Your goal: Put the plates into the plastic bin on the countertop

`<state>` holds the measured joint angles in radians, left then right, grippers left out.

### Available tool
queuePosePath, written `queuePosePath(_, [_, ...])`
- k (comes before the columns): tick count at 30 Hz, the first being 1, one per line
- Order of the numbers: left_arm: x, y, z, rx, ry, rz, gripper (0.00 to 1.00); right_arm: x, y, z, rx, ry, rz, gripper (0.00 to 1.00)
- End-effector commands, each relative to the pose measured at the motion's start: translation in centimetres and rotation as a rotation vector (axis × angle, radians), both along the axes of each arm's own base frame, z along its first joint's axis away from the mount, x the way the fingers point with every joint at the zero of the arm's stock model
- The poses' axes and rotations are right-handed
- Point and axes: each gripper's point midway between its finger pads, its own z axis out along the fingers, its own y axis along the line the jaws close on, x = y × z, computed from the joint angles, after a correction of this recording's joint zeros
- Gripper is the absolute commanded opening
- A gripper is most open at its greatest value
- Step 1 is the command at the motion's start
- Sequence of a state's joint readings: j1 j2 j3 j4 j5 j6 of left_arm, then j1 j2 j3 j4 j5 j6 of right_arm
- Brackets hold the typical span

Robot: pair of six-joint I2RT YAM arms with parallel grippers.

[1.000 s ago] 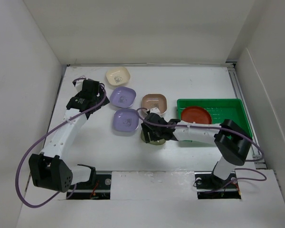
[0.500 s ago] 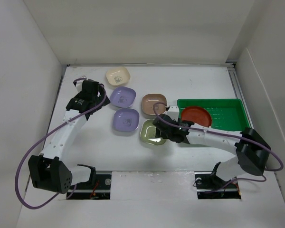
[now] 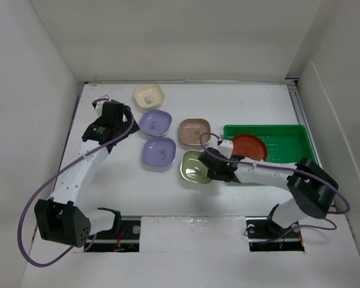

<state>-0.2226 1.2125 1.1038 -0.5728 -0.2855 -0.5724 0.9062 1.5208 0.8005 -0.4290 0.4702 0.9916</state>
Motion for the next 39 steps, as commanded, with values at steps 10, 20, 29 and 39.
queuePosePath(10, [-0.3,0.0,0.9,-0.001,-0.034,-0.015,1.0,-0.5,-0.9,4.0,0.064,-0.051,-0.061,0.0])
queuePosePath(20, [0.0,-0.5,1.1,-0.022,-0.049,-0.032,1.0,3.7,-7.8,11.5,0.141,-0.244,-0.256,0.0])
queuePosePath(29, [-0.2,-0.8,0.7,-0.035,-0.044,-0.047,1.0,7.2,-19.3,10.8,0.148,-0.307,-0.556,0.0])
queuePosePath(39, [-0.5,-0.6,1.6,-0.033,-0.075,-0.038,1.0,7.5,-19.1,7.8,0.187,-0.222,-0.516,0.39])
